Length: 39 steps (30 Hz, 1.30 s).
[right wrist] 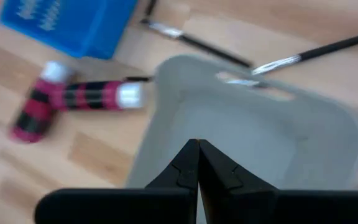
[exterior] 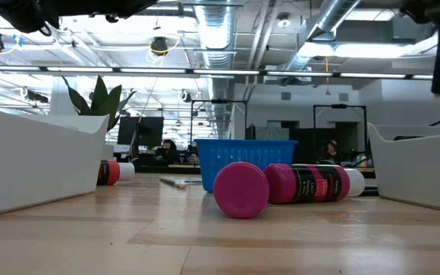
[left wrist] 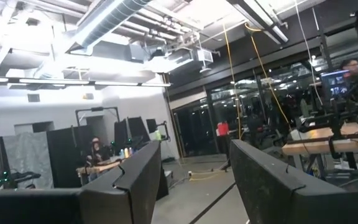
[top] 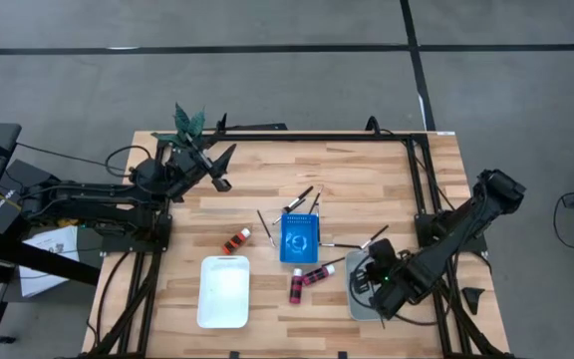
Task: Pick & Place Paint Supplies
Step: Put the paint brush into the gray bin
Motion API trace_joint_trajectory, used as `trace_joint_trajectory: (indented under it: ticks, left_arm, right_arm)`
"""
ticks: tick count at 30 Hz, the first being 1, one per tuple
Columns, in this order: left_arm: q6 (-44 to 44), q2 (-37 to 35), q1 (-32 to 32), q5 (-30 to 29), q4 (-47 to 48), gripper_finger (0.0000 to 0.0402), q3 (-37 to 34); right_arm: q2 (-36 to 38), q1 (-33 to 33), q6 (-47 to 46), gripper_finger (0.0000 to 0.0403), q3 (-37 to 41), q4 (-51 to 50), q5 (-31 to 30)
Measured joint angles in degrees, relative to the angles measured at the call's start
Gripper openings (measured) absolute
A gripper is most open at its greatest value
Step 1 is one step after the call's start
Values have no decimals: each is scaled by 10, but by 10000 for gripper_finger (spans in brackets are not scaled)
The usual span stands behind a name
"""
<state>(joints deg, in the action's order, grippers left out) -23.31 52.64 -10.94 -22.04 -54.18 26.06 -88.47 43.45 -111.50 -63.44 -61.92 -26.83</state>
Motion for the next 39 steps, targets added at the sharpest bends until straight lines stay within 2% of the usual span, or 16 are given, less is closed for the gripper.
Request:
trace_joint_trajectory:
  ticks: [4, 12, 17, 31, 39]
  left_arm:
    - [0, 0, 0, 0, -2, 186, 0]
    - [0, 0, 0, 0, -2, 186, 0]
    - [0, 0, 0, 0, -2, 186, 0]
    - [0, 0, 0, -1, -3, 186, 0]
    - [0, 0, 0, -1, -3, 186, 0]
  right_arm:
    - [4, -10, 16, 0, 0, -19, -1]
    - [9, -22, 121, 0, 0, -18, -30]
    - [4, -21, 215, 0, 0, 18, -63]
    - [-11, -17, 308, 0, -1, 31, -63]
    - [-15, -23, 320, 0, 0, 37, -62]
